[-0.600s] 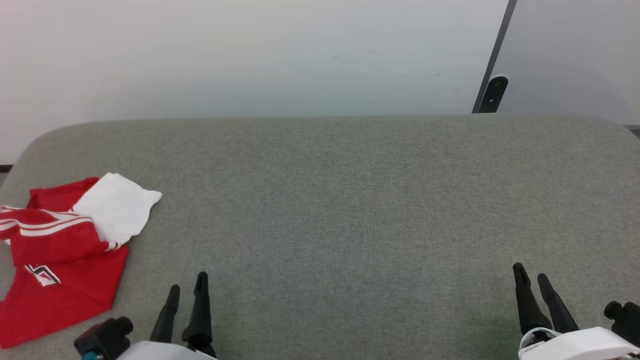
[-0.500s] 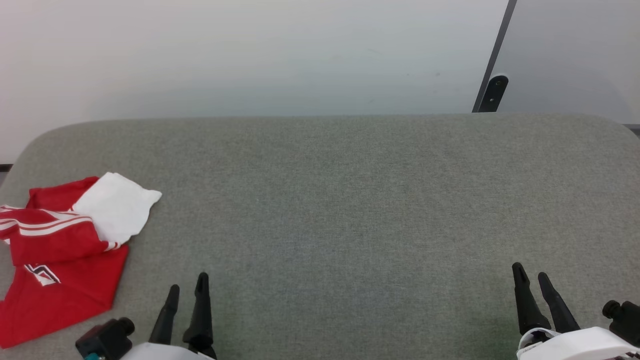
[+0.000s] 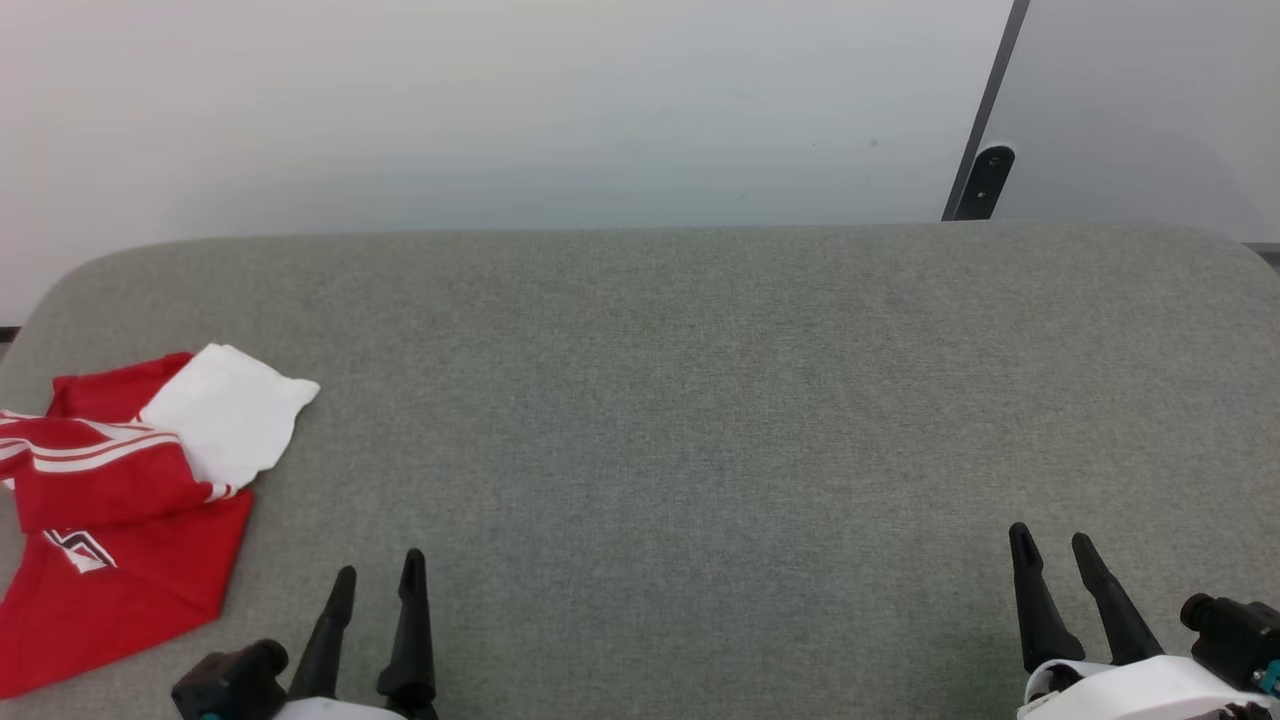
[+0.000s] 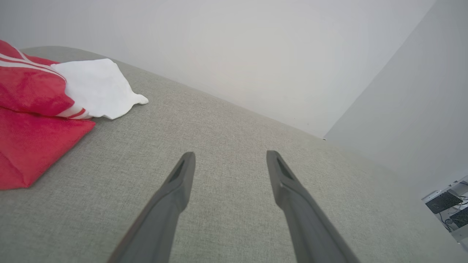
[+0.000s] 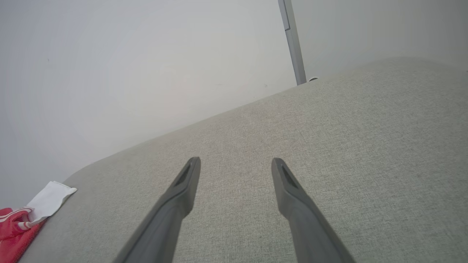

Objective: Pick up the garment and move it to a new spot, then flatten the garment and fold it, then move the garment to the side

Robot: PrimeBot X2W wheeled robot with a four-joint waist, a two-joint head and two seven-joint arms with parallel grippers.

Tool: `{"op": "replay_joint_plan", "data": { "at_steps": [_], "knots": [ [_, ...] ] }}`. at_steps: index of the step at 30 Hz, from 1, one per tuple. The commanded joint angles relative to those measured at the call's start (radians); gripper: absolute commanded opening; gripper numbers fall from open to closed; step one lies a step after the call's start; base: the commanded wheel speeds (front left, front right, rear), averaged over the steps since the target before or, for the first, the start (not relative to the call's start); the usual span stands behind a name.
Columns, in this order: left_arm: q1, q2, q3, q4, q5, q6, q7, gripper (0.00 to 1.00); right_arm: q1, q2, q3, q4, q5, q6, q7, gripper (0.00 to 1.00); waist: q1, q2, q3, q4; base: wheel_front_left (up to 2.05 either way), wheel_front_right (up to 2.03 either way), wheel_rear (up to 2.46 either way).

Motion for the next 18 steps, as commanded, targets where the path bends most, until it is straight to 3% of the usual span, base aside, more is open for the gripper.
{"op": "replay_joint_plan", "data": {
  "at_steps": [1,18],
  "knots": [
    [0.001,0.006,-0.001,-0.013,0.022,0.003,-0.008,1.0,0.009,-0.002,0.002,-0.012,-0.019,0.001,-0.01,1.0,0.0,0.0,-0.001,-0.001,0.0,0.0,0.0],
    [0.039,0.007,-0.014,-0.038,0.179,0.006,-0.047,1.0,0.036,0.006,0.013,-0.031,-0.136,0.001,-0.047,1.0,0.0,0.0,-0.003,-0.005,0.0,0.0,0.0]
  ]
}}
